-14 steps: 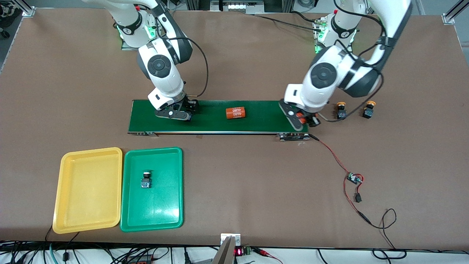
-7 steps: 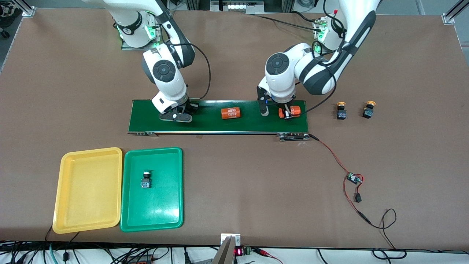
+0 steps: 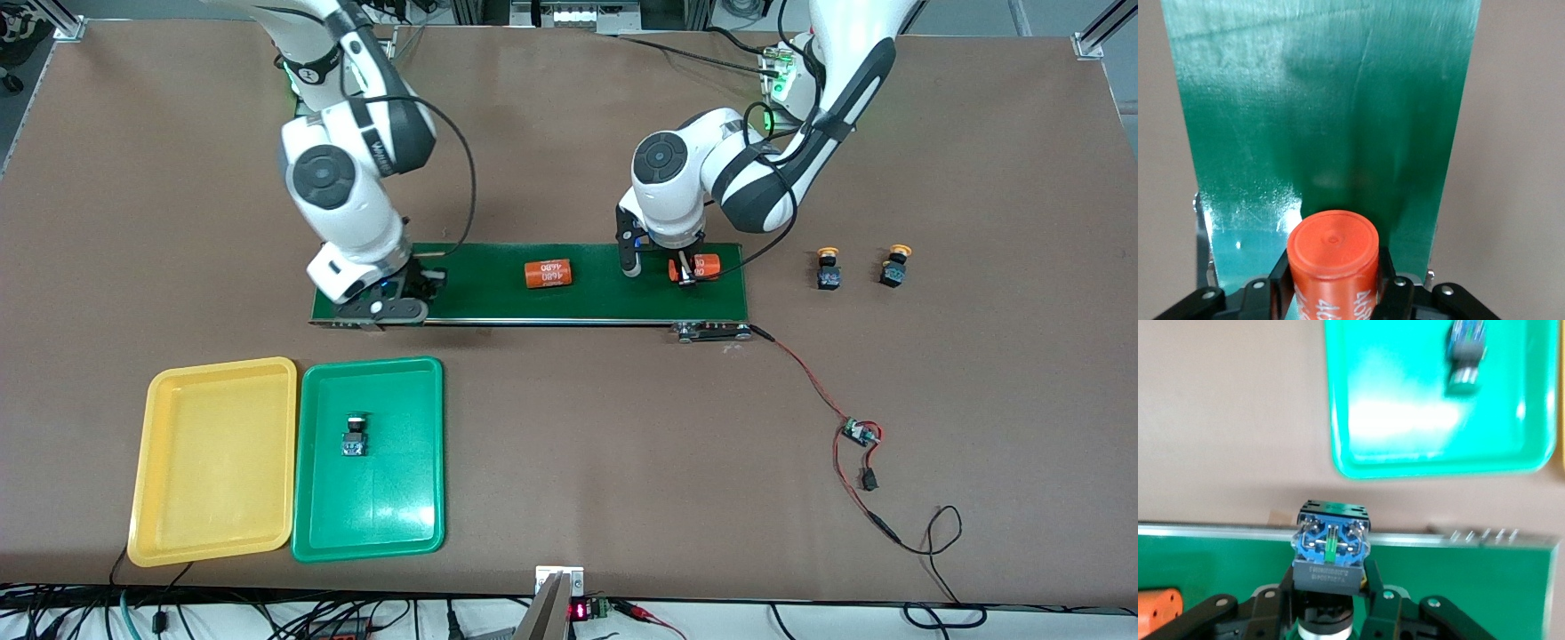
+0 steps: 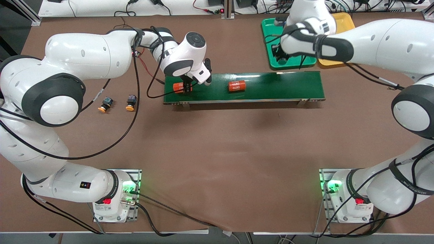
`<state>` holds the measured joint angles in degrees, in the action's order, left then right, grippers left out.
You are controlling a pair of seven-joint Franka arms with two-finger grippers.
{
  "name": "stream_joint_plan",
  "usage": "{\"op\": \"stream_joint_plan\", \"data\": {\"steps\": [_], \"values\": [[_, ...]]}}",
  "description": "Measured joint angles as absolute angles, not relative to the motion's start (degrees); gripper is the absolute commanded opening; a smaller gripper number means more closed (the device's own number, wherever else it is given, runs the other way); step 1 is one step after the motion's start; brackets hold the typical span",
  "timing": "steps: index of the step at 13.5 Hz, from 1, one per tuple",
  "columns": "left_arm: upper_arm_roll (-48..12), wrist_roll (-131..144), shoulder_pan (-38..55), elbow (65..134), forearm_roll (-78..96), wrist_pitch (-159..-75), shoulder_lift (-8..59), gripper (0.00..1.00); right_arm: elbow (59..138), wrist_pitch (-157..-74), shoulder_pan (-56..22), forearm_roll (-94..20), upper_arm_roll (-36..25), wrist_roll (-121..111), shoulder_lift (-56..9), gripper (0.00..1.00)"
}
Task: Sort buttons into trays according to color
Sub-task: 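Place the button in the green tray with the right gripper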
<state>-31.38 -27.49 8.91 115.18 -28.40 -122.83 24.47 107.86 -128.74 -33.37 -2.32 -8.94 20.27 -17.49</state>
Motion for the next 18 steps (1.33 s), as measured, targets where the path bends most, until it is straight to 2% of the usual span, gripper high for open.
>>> {"op": "stream_joint_plan", "data": {"steps": [2, 4, 7, 11, 12, 15, 16, 17, 18], "values": [[-31.2, -27.5, 8.9, 114.7, -28.5, -123.0, 24.2, 1.0, 103.0, -128.6, -30.6, -2.3, -9.0, 14.1, -21.1, 0.02], [-30.4, -27.4, 8.5, 113.5, -28.5, -123.0, 22.7, 1.0, 97.7, -128.7, -28.5, -2.3, -9.0, 11.3, -27.5, 0.02], [-26.3, -27.6, 5.4, 111.2, -28.5, -122.9, 18.9, 1.0, 91.7, -130.9, -25.9, -2.3, -9.0, 9.7, -36.4, 0.02], [-22.7, -28.7, -1.9, 110.9, -23.6, -122.6, 15.4, 1.0, 87.7, -137.0, -23.0, -2.3, -9.0, 7.5, -42.6, 0.07], [-22.5, -28.7, -4.5, 110.9, -18.9, -122.5, 15.2, 1.0, 87.6, -138.1, -22.8, -2.3, -9.0, 7.4, -43.5, 0.14], [-22.1, -28.5, -14.3, 112.0, -9.0, -122.4, 15.3, 1.0, 87.5, -140.0, -22.8, -2.4, -8.7, 7.4, -45.4, 0.5], [-22.0, -27.5, -17.0, 113.0, -7.8, -122.4, 15.4, 1.0, 87.5, -140.4, -22.8, -2.4, -8.6, 7.4, -46.1, 0.64], [-22.0, -24.9, -18.8, 114.1, -7.5, -122.3, 15.4, 1.0, 87.5, -140.9, -22.9, -2.4, -8.5, 7.4, -46.6, 0.71], [-22.0, -20.7, -19.8, 115.5, -7.4, -122.3, 15.4, 1.0, 87.5, -141.6, -22.9, -2.4, -8.4, 7.4, -47.2, 0.83]]}}
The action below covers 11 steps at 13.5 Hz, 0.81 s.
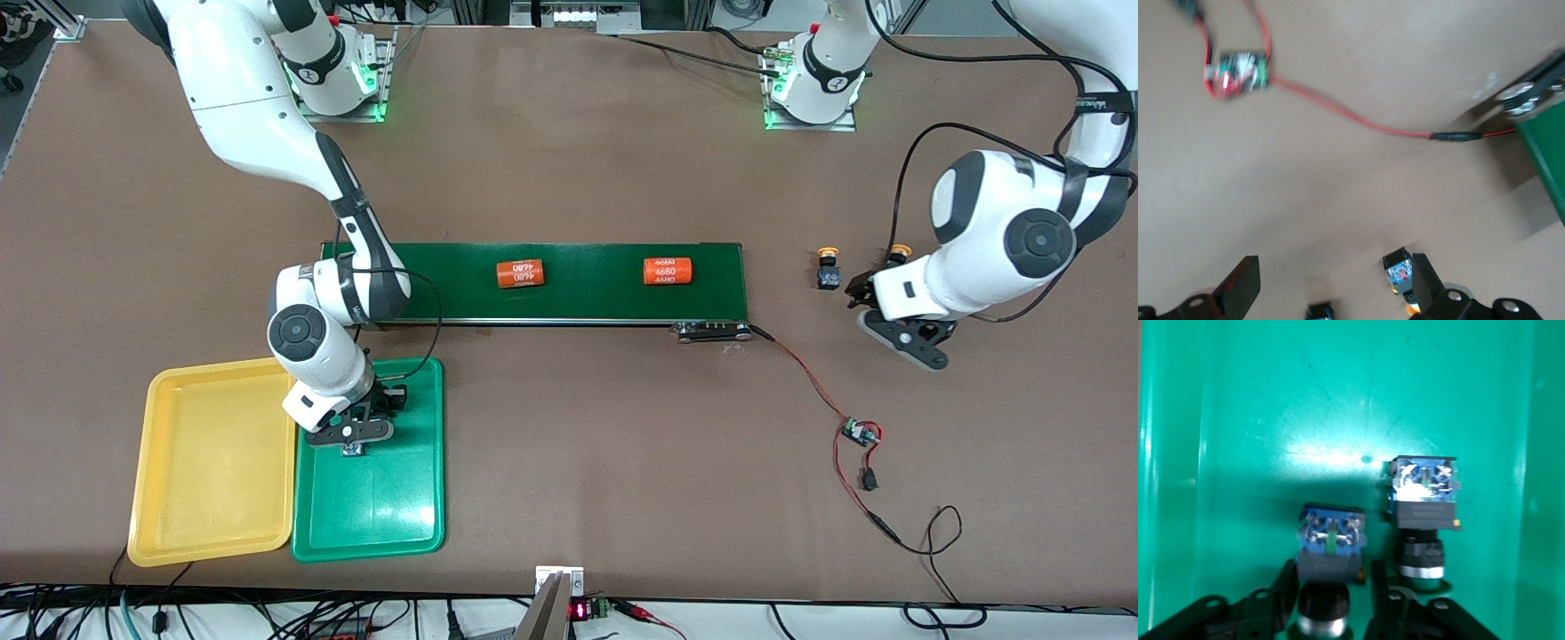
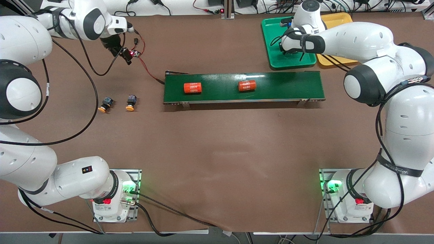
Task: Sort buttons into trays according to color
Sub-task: 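Place the button in the green tray with the right gripper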
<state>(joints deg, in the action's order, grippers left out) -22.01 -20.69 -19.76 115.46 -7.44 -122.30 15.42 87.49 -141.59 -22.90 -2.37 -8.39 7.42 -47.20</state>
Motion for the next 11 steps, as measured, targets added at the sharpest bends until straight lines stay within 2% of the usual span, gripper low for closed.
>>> {"op": "stream_joint_plan", "data": {"steps": [2, 6, 11], "values": [[-22.3, -9.7, -19.9, 118.0, -7.3, -122.1, 15.4, 1.0, 87.5, -143.1, -22.9, -2.4, -8.3, 7.4, -48.0, 1.0], [-23.0, 2.8, -19.2, 122.5, -7.2, -122.4, 15.0, 1.0, 86.3, -141.8, -23.0, -2.4, -8.4, 7.4, -47.4, 1.0], [-22.6, 3.6, -19.8, 124.2, -7.1, -123.7, 14.5, 1.0, 85.5, -126.3, -24.3, -2.4, -8.3, 8.5, -38.0, 1.0]]}}
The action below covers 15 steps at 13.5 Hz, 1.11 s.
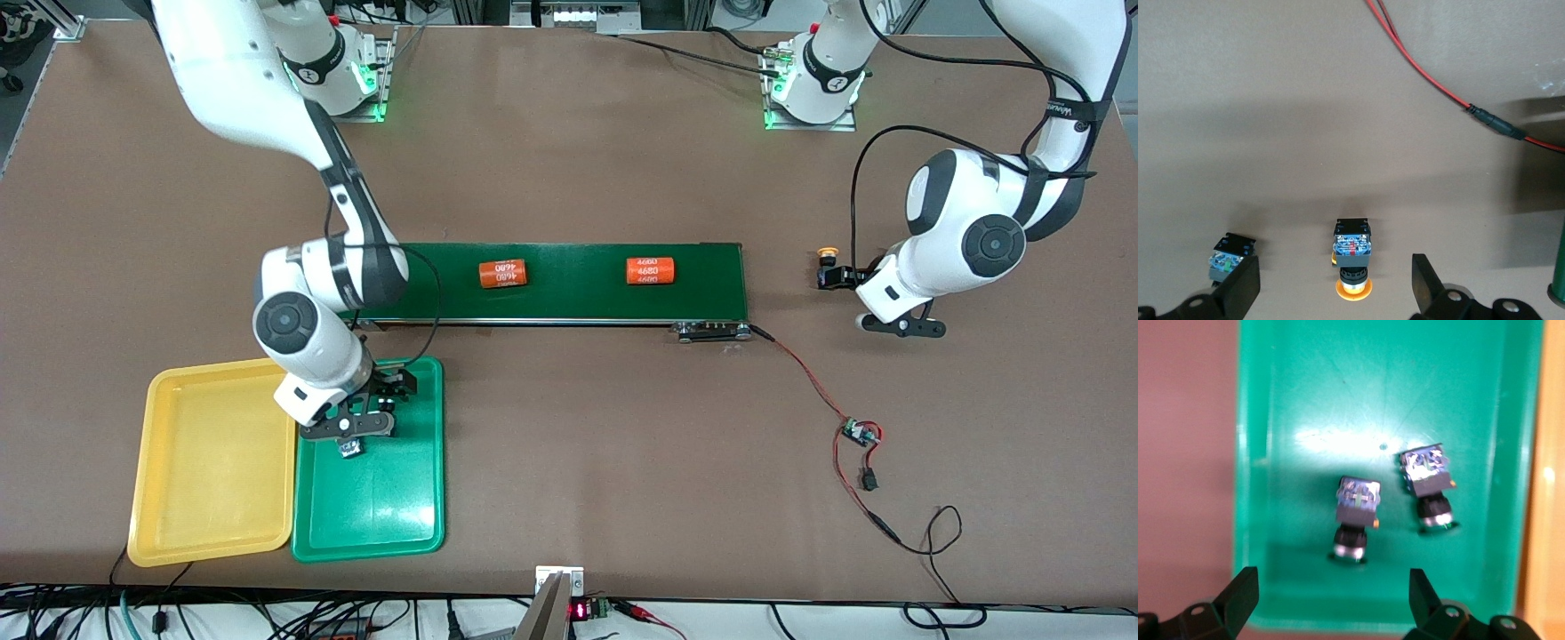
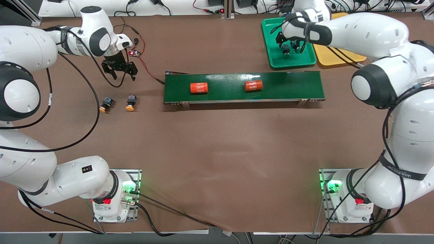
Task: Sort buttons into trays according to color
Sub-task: 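Place the button in the green tray with the right gripper, then withdraw the right gripper while the left gripper grasps a yellow button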
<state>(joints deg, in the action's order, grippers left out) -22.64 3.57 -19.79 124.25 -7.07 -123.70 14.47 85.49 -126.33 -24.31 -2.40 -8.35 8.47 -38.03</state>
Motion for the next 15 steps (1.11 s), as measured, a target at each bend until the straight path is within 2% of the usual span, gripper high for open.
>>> {"op": "stream_joint_plan", "data": {"steps": [3, 6, 14, 15], "values": [[-22.6, 4.2, -19.9, 128.0, -7.0, -128.0, 15.0, 1.0, 85.6, -118.3, -24.3, -2.4, -8.4, 8.7, -33.1, 1.0], [-22.6, 5.6, -19.9, 131.0, -6.9, -130.9, 15.5, 1.0, 85.7, -114.7, -24.3, -2.5, -8.3, 9.9, -32.1, 1.0], [-22.6, 6.6, -20.5, 136.1, -6.9, -137.3, 18.9, 1.0, 86.5, -110.9, -25.0, -2.5, -7.5, 13.5, -31.9, 1.0], [-22.6, 6.6, -20.9, 136.4, -6.9, -137.3, 19.3, 0.96, 86.5, -110.9, -25.1, -2.5, -7.5, 13.6, -31.8, 1.0]]}}
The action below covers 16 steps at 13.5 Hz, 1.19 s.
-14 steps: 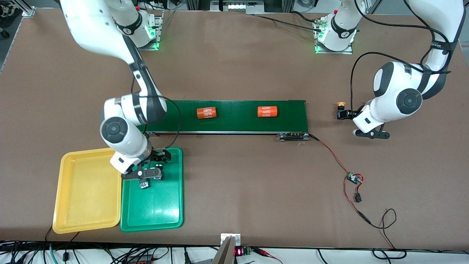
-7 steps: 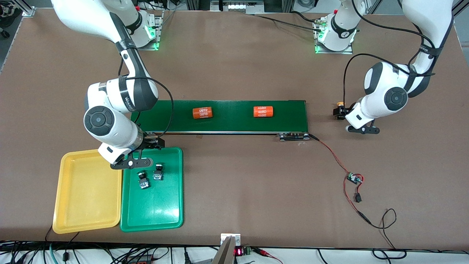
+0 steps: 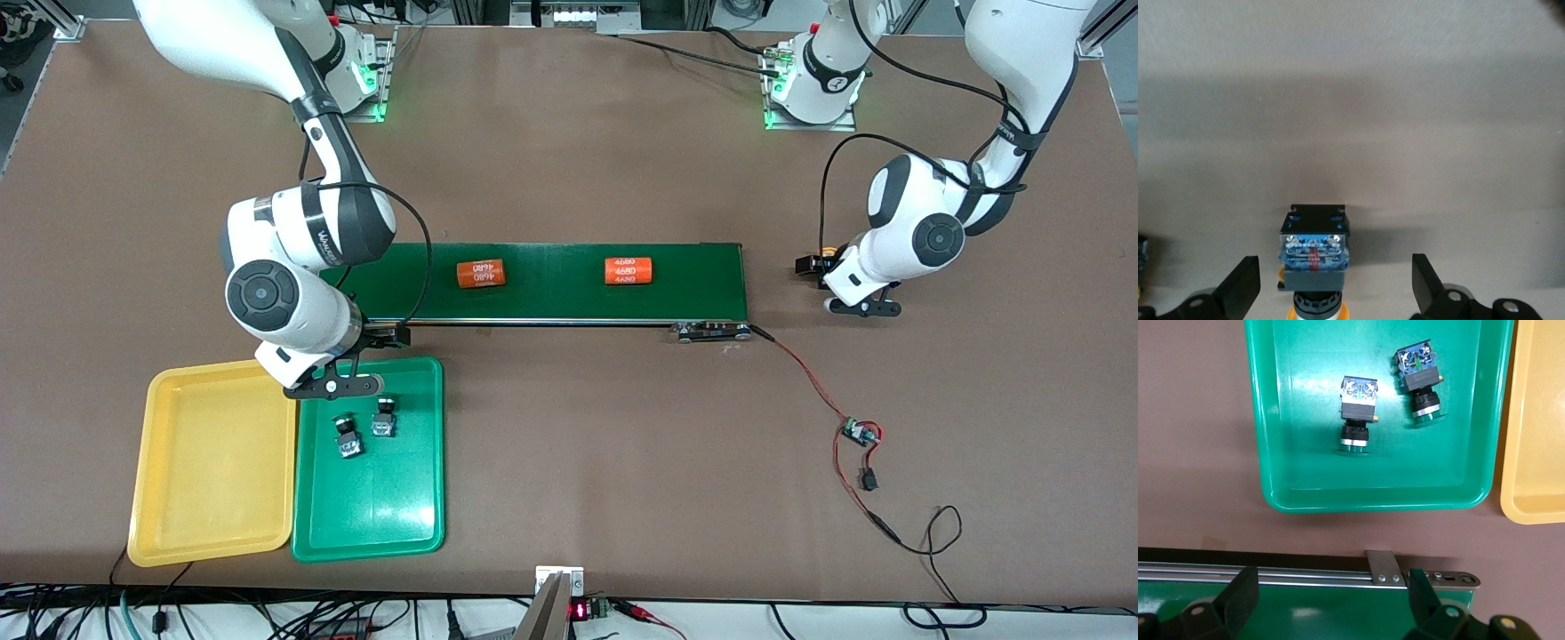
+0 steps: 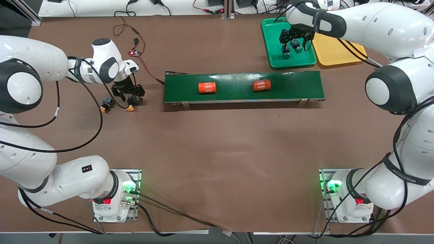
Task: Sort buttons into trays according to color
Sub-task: 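Withdraw the right gripper while the left gripper grasps a yellow button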
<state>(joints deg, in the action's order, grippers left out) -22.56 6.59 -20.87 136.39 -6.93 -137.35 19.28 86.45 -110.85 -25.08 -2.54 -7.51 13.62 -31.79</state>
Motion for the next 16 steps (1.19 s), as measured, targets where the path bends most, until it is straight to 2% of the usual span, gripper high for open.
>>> {"op": "stream_joint_plan", "data": {"steps": [1, 2, 3, 4, 6, 10, 13, 14, 16], "values": [[-22.5, 6.6, -21.2, 136.5, -6.9, -137.4, 19.5, 0.81, 86.4, -110.9, -25.0, -2.5, -7.6, 13.7, -31.6, 1.0], [-22.5, 6.6, -21.4, 136.6, -6.9, -137.4, 19.5, 0.55, 86.3, -110.9, -24.8, -2.5, -7.7, 13.7, -31.4, 1.0], [-22.5, 6.6, -21.4, 136.6, -6.9, -137.4, 19.5, 0.35, 86.3, -110.9, -24.5, -2.5, -7.9, 13.7, -30.9, 1.0], [-22.5, 6.6, -21.4, 136.6, -6.9, -137.4, 19.5, 0.2, 86.3, -110.9, -24.2, -2.5, -8.1, 13.7, -30.3, 1.0], [-22.5, 6.6, -21.4, 136.5, -6.9, -137.4, 19.5, 0.02, 86.3, -109.4, -23.3, -2.5, -8.2, 13.6, -28.9, 1.0], [-22.6, 6.6, -21.4, 135.2, -6.9, -137.7, 19.3, 0.0, 86.3, -100.1, -19.4, -2.5, -8.5, 8.4, -23.4, 1.0], [-24.1, 6.5, -21.2, 131.7, -6.9, -135.6, 17.2, 0.0, 88.2, -95.7, -14.6, -2.5, -7.3, 6.7, -16.9, 1.0], [-25.2, 6.5, -20.9, 130.0, -6.9, -134.6, 16.2, 0.0, 90.2, -95.4, -11.4, -2.5, -4.9, 6.6, -14.1, 1.0], [-27.8, 7.2, -18.9, 126.3, -6.9, -132.7, 14.8, 0.0, 96.0, -96.5, -1.4, -2.5, 5.0, 6.6, -8.1, 1.0]]}}
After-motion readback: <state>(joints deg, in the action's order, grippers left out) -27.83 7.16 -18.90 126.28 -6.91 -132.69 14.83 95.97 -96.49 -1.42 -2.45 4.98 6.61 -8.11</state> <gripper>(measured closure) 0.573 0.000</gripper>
